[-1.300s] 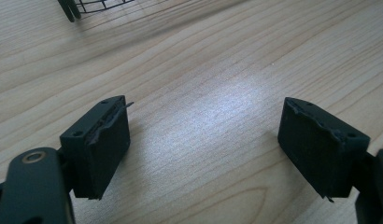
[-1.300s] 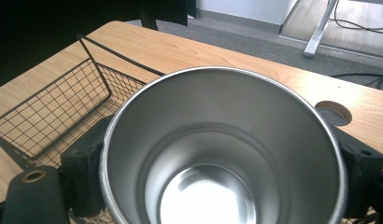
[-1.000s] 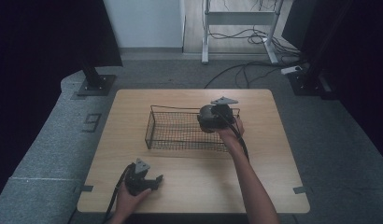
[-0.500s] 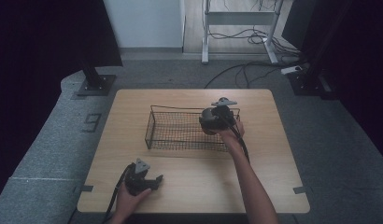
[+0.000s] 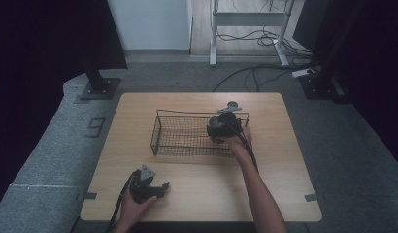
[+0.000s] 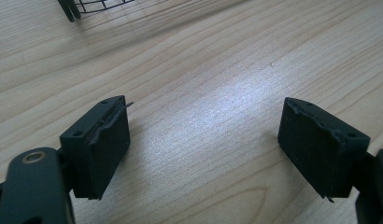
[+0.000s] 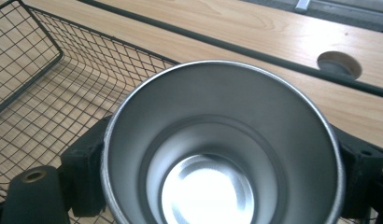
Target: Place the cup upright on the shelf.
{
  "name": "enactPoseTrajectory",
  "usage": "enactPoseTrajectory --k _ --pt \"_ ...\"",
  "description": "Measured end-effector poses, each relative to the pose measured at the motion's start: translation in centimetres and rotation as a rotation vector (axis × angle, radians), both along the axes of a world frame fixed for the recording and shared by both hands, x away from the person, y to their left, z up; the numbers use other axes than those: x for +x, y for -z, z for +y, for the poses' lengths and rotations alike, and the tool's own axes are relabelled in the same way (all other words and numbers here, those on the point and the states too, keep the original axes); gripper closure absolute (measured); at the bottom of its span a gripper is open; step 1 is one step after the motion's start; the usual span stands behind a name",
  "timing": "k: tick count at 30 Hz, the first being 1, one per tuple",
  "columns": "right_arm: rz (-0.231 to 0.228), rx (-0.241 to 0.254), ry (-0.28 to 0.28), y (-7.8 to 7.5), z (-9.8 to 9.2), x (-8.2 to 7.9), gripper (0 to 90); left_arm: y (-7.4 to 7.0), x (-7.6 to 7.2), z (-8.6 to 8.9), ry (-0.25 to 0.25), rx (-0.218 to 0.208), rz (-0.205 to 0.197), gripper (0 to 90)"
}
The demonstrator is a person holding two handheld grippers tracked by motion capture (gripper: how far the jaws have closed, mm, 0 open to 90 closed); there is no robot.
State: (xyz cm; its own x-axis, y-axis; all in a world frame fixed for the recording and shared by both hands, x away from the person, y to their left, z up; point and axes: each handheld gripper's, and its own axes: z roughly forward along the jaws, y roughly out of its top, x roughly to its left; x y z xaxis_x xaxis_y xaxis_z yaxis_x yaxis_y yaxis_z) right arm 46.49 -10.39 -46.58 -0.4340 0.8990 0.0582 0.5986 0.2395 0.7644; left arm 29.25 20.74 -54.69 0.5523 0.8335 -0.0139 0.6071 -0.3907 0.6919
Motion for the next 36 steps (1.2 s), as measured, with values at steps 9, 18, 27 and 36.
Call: enactPoseTrajectory --k 9,18,27,36 --pt "0.055 -0.017 -0.021 0.8 0.4 0.3 13.5 0.0 0.0 0.0 0.000 0.001 0.000 16.8" --pt "0.086 -0.043 -0.040 1.3 0.7 0.5 13.5 0.0 0.0 0.0 0.000 0.001 0.000 16.8" --pt "0.099 -0.058 -0.034 1.4 0.8 0.6 13.5 0.0 0.0 0.0 0.000 0.001 0.000 16.8" --pt "0.135 -0.083 -0.024 1.6 0.8 0.9 13.5 0.0 0.0 0.0 0.000 0.001 -0.001 16.7"
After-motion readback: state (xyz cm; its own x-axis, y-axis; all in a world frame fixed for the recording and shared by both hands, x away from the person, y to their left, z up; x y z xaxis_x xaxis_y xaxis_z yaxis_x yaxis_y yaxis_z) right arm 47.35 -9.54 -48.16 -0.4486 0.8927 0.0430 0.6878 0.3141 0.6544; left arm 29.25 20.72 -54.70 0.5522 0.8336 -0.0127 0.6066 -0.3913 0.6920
